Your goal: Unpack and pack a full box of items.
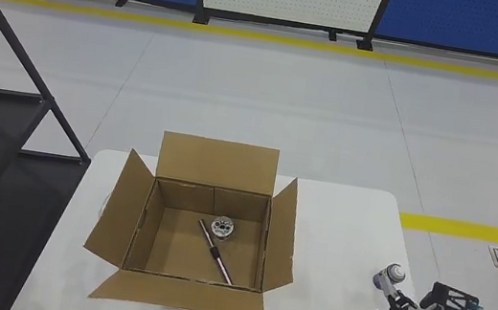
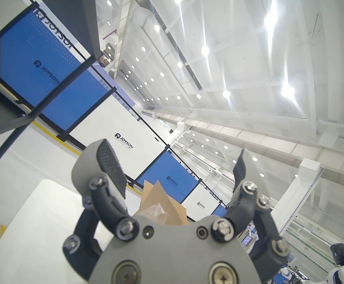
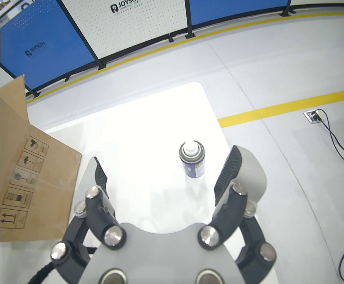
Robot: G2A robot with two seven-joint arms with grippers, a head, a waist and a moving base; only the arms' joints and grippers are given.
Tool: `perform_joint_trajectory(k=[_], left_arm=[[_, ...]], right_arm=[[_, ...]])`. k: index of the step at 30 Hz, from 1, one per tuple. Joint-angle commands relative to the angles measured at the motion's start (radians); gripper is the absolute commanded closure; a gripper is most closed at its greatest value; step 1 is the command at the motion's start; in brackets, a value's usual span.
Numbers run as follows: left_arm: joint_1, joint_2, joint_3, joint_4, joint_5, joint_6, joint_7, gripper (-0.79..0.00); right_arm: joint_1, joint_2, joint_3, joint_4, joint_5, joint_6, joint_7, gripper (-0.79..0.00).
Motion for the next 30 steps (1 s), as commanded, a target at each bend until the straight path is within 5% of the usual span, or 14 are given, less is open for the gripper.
perform_joint_trajectory(k=[1,12,13,21,26,28,30], left_arm=[[0.0,0.0,0.0,0.0,0.0,0.0,0.0,-0.785],[0.0,0.0,0.0,0.0,0.0,0.0,0.0,-0.785],[0.0,0.0,0.0,0.0,0.0,0.0,0.0,-0.785],[0.0,0.0,0.0,0.0,0.0,0.0,0.0,-0.785],[0.0,0.0,0.0,0.0,0.0,0.0,0.0,-0.785],[0.0,0.0,0.0,0.0,0.0,0.0,0.0,-0.785],[0.0,0.0,0.0,0.0,0.0,0.0,0.0,-0.785]], right_arm=[[0.022,0.002,-0.008,0.059,-0.009,0.001,-0.002,-0.785],[0.158,0.013,-0.051,0.308,-0.059,0.035,-0.06,-0.785],[0.169,0.013,-0.057,0.323,-0.061,0.036,-0.065,-0.702],[0.236,0.018,-0.082,0.393,-0.096,0.097,-0.104,-0.523],[0.261,0.021,-0.087,0.411,-0.104,0.117,-0.103,-0.256],[0.263,0.023,-0.086,0.405,-0.102,0.125,-0.112,-0.052],[0.253,0.023,-0.086,0.381,-0.099,0.131,-0.13,0.0]])
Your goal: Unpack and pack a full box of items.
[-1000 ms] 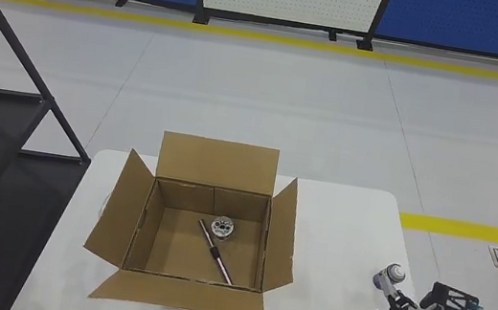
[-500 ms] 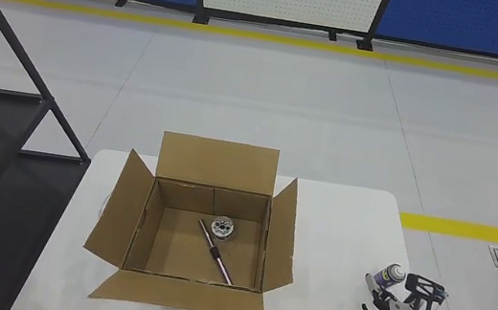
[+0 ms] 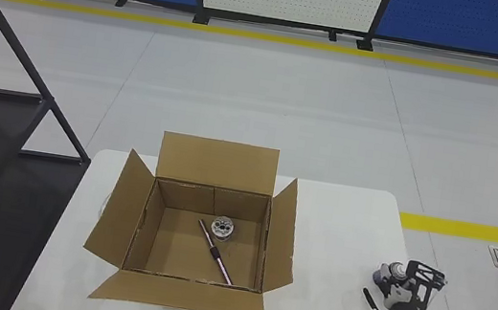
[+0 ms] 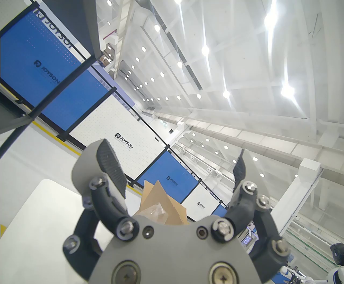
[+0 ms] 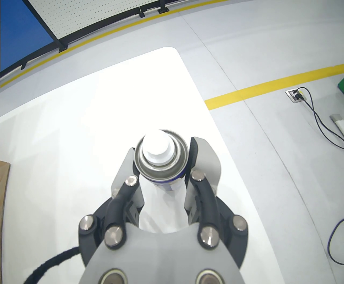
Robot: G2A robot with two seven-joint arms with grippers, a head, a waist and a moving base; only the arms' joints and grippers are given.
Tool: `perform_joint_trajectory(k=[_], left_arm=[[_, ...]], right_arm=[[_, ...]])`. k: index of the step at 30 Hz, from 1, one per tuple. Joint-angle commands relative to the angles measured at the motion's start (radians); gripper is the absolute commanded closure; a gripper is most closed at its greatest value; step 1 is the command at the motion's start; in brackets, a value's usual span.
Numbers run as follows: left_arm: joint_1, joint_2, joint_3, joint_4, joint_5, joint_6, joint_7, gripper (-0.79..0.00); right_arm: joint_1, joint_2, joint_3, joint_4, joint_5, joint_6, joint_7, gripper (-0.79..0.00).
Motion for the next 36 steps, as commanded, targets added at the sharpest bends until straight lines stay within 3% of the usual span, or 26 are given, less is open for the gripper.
perform_joint_trajectory(k=[1,4,9,16,20,26,36], left_arm=[[0.0,0.0,0.0,0.0,0.0,0.0,0.0,-0.785],[0.0,0.0,0.0,0.0,0.0,0.0,0.0,-0.785],[0.0,0.0,0.0,0.0,0.0,0.0,0.0,-0.785],[0.0,0.0,0.0,0.0,0.0,0.0,0.0,-0.785],[0.0,0.0,0.0,0.0,0.0,0.0,0.0,-0.785],[0.0,0.0,0.0,0.0,0.0,0.0,0.0,-0.785],[0.0,0.0,0.0,0.0,0.0,0.0,0.0,-0.785]], right_arm=[[-0.013,0.0,-0.002,-0.03,0.007,-0.001,-0.015,0.0],[-0.059,0.001,-0.011,-0.153,0.005,-0.027,-0.04,0.0],[-0.149,0.007,-0.057,-0.49,-0.046,-0.108,-0.023,0.0],[-0.121,0.011,-0.234,-0.741,-0.181,-0.185,0.088,0.0],[-0.028,0.009,-0.358,-0.755,-0.198,-0.229,0.216,0.0],[0.15,-0.006,-0.529,-0.666,-0.18,-0.222,0.388,0.0],[0.342,-0.04,-0.705,-0.426,-0.159,-0.123,0.533,0.0]])
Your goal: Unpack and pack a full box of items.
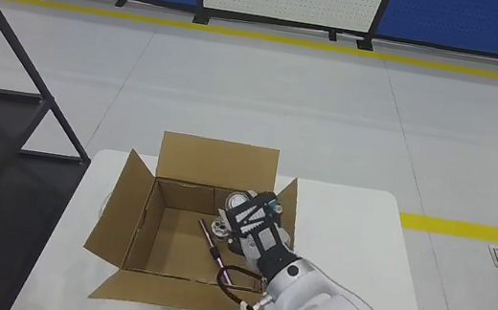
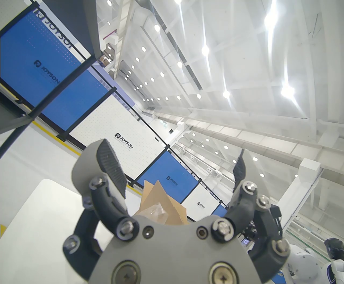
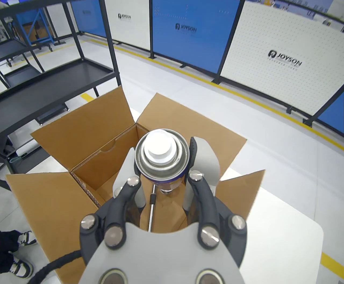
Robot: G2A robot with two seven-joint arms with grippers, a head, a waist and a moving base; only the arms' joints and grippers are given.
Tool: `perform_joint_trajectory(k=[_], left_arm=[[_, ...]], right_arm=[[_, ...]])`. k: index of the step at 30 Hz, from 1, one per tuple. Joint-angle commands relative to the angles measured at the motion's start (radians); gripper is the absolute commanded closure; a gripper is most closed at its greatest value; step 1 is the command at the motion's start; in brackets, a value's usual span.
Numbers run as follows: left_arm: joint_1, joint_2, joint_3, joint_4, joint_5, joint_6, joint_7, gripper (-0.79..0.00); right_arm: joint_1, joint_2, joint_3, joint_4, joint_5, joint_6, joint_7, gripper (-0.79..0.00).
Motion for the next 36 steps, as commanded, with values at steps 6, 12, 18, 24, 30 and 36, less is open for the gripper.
perform_joint_trajectory(k=[6,12,18,24,30,36], left_arm=[[0.0,0.0,0.0,0.0,0.0,0.0,0.0,-0.785],[0.0,0.0,0.0,0.0,0.0,0.0,0.0,-0.785],[0.0,0.0,0.0,0.0,0.0,0.0,0.0,-0.785],[0.0,0.0,0.0,0.0,0.0,0.0,0.0,-0.785],[0.0,0.0,0.0,0.0,0.0,0.0,0.0,-0.785],[0.0,0.0,0.0,0.0,0.0,0.0,0.0,-0.785]], right_arm=[[0.045,-0.015,-0.032,0.183,0.011,0.065,0.031,0.0],[0.04,-0.017,-0.037,0.245,0.003,0.072,0.05,0.0],[0.04,-0.017,-0.037,0.245,0.003,0.072,0.05,0.0],[0.04,-0.017,-0.037,0.245,0.003,0.072,0.05,0.0],[0.036,-0.023,-0.037,0.34,0.06,0.049,-0.021,0.0],[0.048,-0.033,-0.046,0.439,0.089,0.074,-0.084,0.0]])
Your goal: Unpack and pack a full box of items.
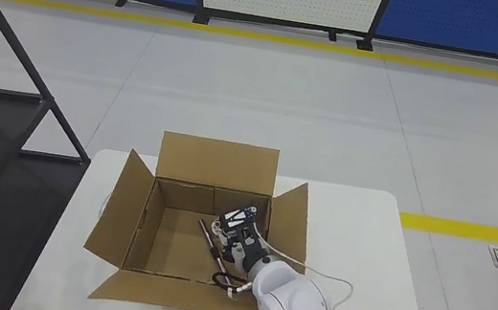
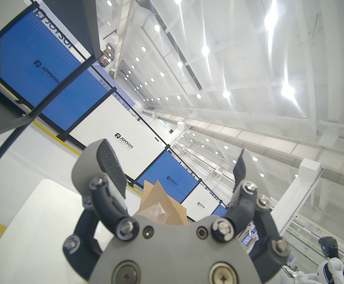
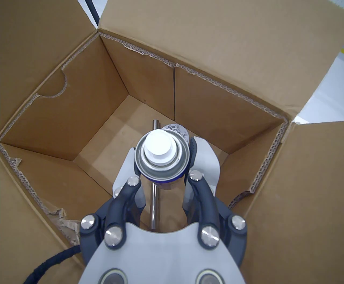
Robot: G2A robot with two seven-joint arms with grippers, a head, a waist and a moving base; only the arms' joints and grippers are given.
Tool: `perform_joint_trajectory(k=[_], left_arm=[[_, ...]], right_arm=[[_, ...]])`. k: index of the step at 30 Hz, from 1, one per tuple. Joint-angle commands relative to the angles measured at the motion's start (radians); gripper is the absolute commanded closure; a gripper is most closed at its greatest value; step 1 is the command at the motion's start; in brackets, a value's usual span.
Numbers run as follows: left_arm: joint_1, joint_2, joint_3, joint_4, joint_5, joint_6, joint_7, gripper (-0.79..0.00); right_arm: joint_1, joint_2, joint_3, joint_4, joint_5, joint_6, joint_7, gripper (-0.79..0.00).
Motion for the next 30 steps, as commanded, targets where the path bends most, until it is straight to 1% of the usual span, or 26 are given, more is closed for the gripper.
perform_joint_trajectory(k=[1,7,12,23,27,30], left_arm=[[0.0,0.0,0.0,0.0,0.0,0.0,0.0,-0.785],[0.0,0.0,0.0,0.0,0.0,0.0,0.0,-0.785],[0.0,0.0,0.0,0.0,0.0,0.0,0.0,-0.785],[0.0,0.0,0.0,0.0,0.0,0.0,0.0,-0.785],[0.0,0.0,0.0,0.0,0.0,0.0,0.0,-0.785],[0.0,0.0,0.0,0.0,0.0,0.0,0.0,-0.785]], right_arm=[[0.002,-0.003,-0.004,0.019,0.001,0.011,-0.014,0.0],[0.007,-0.012,-0.027,0.056,-0.04,0.059,-0.056,0.0],[0.028,-0.021,-0.052,0.09,-0.071,0.086,-0.046,0.0],[0.121,-0.059,-0.111,0.188,-0.102,0.183,0.066,0.0],[0.147,-0.072,-0.113,0.221,-0.092,0.21,0.105,0.0],[0.16,-0.079,-0.11,0.242,-0.085,0.231,0.112,0.0]])
